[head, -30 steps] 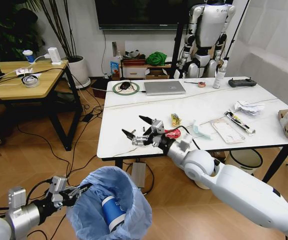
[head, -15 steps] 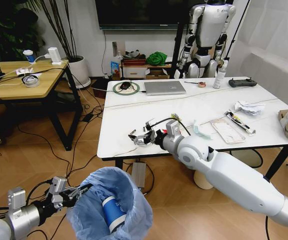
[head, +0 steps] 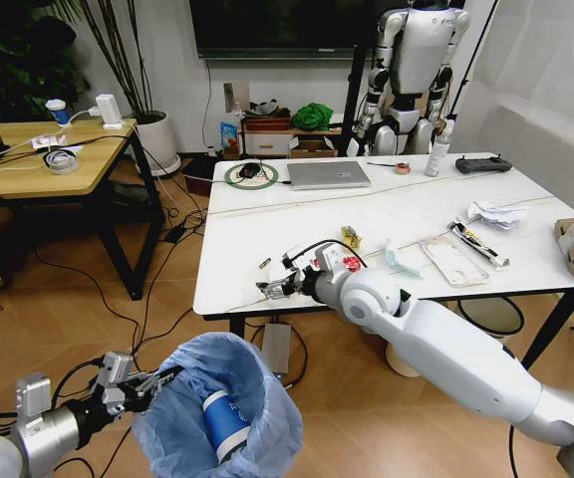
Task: Pick up the trash bin and place the trash from the table into it.
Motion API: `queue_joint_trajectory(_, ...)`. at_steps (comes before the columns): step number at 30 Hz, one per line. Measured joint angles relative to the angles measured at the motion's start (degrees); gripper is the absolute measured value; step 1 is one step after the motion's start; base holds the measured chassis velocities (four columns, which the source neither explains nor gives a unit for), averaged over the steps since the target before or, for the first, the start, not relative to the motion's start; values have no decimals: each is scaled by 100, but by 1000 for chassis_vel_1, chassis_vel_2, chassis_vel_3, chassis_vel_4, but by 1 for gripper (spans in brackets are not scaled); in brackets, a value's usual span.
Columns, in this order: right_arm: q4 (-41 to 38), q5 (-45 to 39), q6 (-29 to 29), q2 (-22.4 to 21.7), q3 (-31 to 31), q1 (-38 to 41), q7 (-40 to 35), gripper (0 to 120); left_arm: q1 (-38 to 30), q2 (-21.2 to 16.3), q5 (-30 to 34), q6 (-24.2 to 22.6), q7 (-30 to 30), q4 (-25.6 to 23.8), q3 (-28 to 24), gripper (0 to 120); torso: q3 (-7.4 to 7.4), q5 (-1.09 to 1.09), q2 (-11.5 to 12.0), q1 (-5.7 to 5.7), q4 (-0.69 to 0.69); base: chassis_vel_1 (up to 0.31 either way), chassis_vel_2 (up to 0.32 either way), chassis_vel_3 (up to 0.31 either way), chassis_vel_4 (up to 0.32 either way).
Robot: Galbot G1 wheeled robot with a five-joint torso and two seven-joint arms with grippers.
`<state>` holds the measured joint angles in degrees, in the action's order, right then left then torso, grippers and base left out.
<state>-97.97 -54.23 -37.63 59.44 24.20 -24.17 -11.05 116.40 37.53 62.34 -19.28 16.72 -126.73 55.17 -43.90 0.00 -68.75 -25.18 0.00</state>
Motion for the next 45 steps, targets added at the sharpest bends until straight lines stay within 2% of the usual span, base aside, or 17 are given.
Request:
queue_joint_trajectory(10, 137, 125, 26, 12, 38, 1, 65, 100, -38, -41, 50, 3, 5, 43, 5, 0, 0, 0, 0, 0, 0, 0, 0, 0, 0)
queue_joint_trajectory(14, 162, 164, 39, 19, 52, 0, 101, 96, -52, -51, 66, 3, 5, 52, 5, 0, 0, 0, 0, 0, 0, 0, 0, 0, 0)
queue_joint_trajectory(20, 216, 250, 74, 23, 90, -15, 172, 74, -58, -52, 79, 3, 12, 78, 5, 0, 0, 0, 0, 0, 0, 0, 0, 0, 0)
queue_joint_trajectory(21, 216, 250, 74, 23, 90, -15, 172, 74, -58, -52, 79, 3, 12, 78, 5, 0, 0, 0, 0, 0, 0, 0, 0, 0, 0)
queue_joint_trajectory(22, 220, 265, 78, 19, 99, -20, 178, 68, -61, -53, 80, 4, 15, 84, 6, 0, 0, 0, 0, 0, 0, 0, 0, 0, 0)
queue_joint_trajectory(27, 215, 282, 79, 1, 112, -28, 185, 48, -69, -60, 95, 7, 18, 87, 15, 0, 0, 0, 0, 0, 0, 0, 0, 0, 0)
queue_joint_trajectory(28, 215, 282, 79, 1, 112, -28, 185, 48, -69, -60, 95, 7, 18, 87, 15, 0, 0, 0, 0, 0, 0, 0, 0, 0, 0)
queue_joint_trajectory(34, 189, 282, 80, -21, 116, -20, 186, 22, -72, -56, 99, 9, 20, 87, 17, 0, 0, 0, 0, 0, 0, 0, 0, 0, 0)
queue_joint_trajectory(36, 187, 282, 80, -23, 115, -22, 186, 22, -72, -56, 100, 9, 20, 87, 17, 0, 0, 0, 0, 0, 0, 0, 0, 0, 0)
queue_joint_trajectory(37, 177, 284, 80, -31, 116, -36, 187, 14, -71, -54, 99, 9, 20, 87, 15, 0, 0, 0, 0, 0, -1, 0, 0, 0, 0)
queue_joint_trajectory(39, 159, 288, 81, -40, 116, -49, 188, 5, -70, -51, 98, 9, 21, 87, 10, 0, 1, 0, 0, 0, -1, 0, 0, 0, 0)
queue_joint_trajectory(42, 143, 291, 81, -48, 115, -64, 188, 0, -69, -47, 95, 9, 21, 86, 8, 0, 1, 0, 0, 0, -1, 0, 0, 0, 0)
queue_joint_trajectory(45, 108, 288, 81, -79, 114, -72, 194, 0, -65, -46, 91, 10, 23, 81, 8, 0, 1, 0, 0, 0, 0, 0, 0, 0, 0)
